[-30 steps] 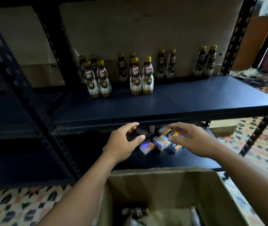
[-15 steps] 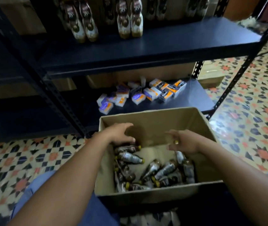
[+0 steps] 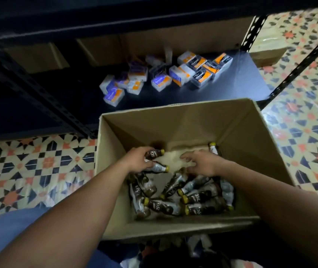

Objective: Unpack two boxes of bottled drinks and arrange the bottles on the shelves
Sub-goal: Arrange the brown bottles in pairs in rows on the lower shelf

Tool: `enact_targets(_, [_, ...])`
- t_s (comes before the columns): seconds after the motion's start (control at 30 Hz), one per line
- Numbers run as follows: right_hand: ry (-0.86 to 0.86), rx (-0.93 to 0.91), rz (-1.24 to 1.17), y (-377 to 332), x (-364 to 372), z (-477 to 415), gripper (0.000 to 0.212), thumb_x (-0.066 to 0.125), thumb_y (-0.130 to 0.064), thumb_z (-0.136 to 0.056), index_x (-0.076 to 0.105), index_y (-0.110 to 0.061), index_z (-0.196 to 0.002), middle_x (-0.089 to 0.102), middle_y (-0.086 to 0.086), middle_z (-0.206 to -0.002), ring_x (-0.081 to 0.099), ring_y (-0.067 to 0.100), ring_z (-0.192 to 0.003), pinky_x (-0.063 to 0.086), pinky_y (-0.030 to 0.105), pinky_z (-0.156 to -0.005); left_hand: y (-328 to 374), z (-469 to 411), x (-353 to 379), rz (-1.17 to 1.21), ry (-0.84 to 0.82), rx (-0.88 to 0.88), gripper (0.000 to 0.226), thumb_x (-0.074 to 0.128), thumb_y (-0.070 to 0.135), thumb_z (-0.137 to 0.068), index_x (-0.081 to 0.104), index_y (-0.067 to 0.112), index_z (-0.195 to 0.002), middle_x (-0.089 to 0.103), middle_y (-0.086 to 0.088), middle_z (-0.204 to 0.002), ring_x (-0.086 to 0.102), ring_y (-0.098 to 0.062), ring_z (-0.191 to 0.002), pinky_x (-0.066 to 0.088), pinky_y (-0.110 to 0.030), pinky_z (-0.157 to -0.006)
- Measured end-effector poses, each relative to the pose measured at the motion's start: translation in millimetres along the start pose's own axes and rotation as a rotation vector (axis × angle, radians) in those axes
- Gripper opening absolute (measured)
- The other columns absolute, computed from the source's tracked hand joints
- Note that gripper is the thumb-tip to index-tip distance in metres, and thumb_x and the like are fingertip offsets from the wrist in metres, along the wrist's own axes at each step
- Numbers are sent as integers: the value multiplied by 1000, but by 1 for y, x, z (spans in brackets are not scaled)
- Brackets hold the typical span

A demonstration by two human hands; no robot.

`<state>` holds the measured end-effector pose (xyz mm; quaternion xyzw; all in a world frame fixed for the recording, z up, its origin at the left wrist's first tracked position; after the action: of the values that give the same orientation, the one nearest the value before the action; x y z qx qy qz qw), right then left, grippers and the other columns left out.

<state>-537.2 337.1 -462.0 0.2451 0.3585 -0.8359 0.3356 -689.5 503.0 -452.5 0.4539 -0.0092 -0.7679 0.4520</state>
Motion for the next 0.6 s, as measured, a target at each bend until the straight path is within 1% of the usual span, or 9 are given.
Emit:
enact_targets(0.1, [-19, -19, -22, 10, 23, -39, 55, 68, -40, -96, 50, -31, -148, 61, -5, -141, 61, 20, -119, 50, 33, -97, -13, -31, 16, -4, 37, -24, 62, 73, 30, -91, 50, 23, -148, 58, -7, -144, 54, -28, -131, 43, -30, -105])
enact_targets(0.2, [-64, -54, -93, 19, 55, -67, 58, 71, -33, -92, 51, -30, -146, 66, 0, -135, 65, 20, -115, 53, 34, -95, -22, -58, 32, -19, 35, -18, 62, 72, 34, -87, 51, 34, -146, 58, -2, -144, 56, -25, -129, 47, -38, -107])
enact_targets(0.3, [-149, -85, -102, 26, 85, -87, 65, 71, -27, -88, 43, -31, -146, 67, 2, -126, 64, 23, -105, 54, 36, -84, -41, -72, 53, -19, 44, 5, 68, 72, 38, -81, 49, 44, -145, 52, 6, -150, 47, -19, -137, 39, -36, -115])
enact_targets(0.37, [-223, -79, -81, 29, 101, -98, 69, 71, -31, -88, 36, -28, -147, 63, 8, -128, 60, 25, -100, 52, 36, -78, -62, -79, 68, -63, 74, -5, 75, 71, 37, -74, 46, 50, -144, 50, 8, -150, 44, -18, -140, 37, -37, -115])
enact_targets(0.4, [-255, -74, -53, 30, 108, -102, 73, 71, -37, -88, 33, -27, -149, 59, 10, -131, 59, 27, -103, 50, 36, -80, -69, -82, 73, -84, 77, -20, 77, 71, 35, -72, 46, 50, -143, 50, 8, -150, 43, -19, -140, 37, -38, -115])
enact_targets(0.43, [-262, -69, -22, 32, 114, -105, 75, 71, -41, -88, 31, -28, -151, 55, 13, -134, 57, 31, -108, 49, 37, -85, -74, -84, 78, -101, 76, -37, 77, 72, 32, -71, 47, 48, -142, 49, 7, -151, 41, -21, -141, 36, -38, -115])
enact_targets(0.47, [-248, -71, 30, 35, 119, -108, 75, 71, -41, -89, 30, -31, -152, 52, 14, -138, 55, 34, -114, 46, 39, -92, -77, -86, 81, -109, 73, -59, 75, 75, 30, -72, 50, 45, -141, 49, 5, -150, 40, -23, -141, 35, -39, -115])
enact_targets(0.53, [-191, -96, 130, 38, 124, -110, 76, 71, -28, -90, 30, -40, -152, 49, 11, -144, 48, 35, -123, 38, 42, -101, -79, -87, 84, -128, 68, -96, 67, 78, 29, -74, 55, 40, -137, 51, 5, -148, 39, -25, -140, 35, -41, -114])
enact_targets(0.6, [-156, -123, 156, 39, 122, -109, 80, 72, -25, -90, 28, -43, -155, 49, 6, -148, 43, 32, -127, 34, 43, -102, -77, -89, 83, -167, 83, -84, 58, 76, 31, -77, 58, 41, -131, 53, 7, -144, 41, -25, -138, 36, -40, -111])
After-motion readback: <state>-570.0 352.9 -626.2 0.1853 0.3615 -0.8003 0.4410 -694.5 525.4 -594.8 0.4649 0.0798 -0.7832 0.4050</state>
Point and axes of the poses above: each hand's wrist, its own z-axis away from the middle knuckle, its own x-axis out of the palm, y = z × x, the point moved 7 cm from there along -z, towards the middle knuckle
